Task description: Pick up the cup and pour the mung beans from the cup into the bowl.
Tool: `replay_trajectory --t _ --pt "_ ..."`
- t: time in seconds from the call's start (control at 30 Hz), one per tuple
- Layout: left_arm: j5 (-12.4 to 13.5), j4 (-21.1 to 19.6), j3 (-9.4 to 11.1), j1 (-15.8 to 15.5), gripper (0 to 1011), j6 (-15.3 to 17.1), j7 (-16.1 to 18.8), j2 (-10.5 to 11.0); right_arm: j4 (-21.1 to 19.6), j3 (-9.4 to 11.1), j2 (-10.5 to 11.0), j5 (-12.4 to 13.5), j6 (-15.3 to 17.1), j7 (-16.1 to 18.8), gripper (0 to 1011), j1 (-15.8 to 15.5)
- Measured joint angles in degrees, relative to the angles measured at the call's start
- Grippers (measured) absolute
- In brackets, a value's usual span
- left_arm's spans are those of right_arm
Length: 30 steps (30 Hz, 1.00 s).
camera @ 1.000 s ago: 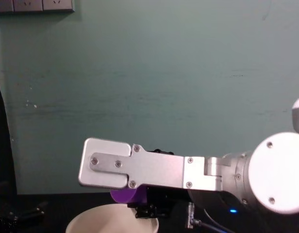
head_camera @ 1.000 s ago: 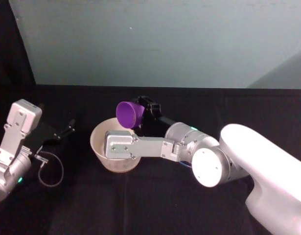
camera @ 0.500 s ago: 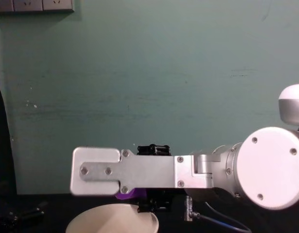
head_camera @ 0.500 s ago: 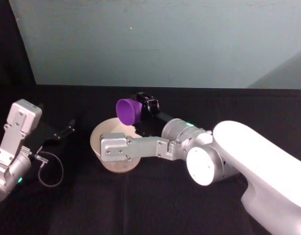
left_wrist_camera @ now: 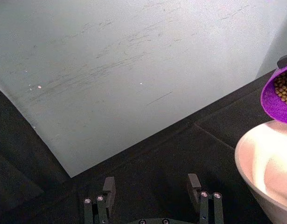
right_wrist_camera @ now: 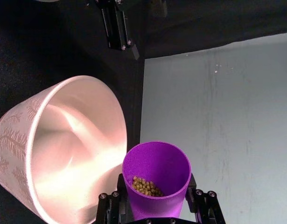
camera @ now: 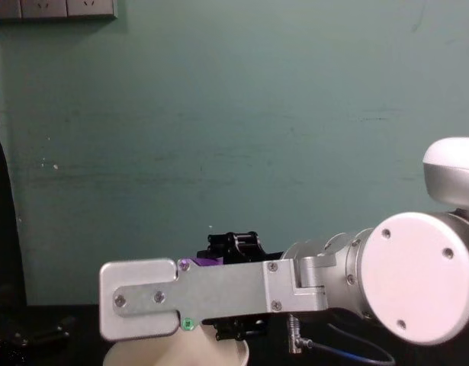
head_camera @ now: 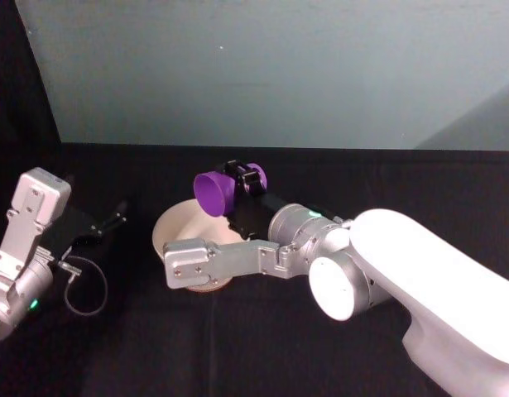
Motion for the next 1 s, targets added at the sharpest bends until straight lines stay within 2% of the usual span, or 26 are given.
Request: replay_trajectory --t 0.5,1.0 --pt "0.0 0.0 0.0 0.0 1011 0.0 0.0 0.0 0.3 -1.2 -0.5 -5.1 -0.9 1.9 733 0.2" --pt "0.0 0.0 0.0 0.0 1011 0.0 0.0 0.0 0.1 -0.8 -1.0 -8.5 -1.4 2.2 732 -0.8"
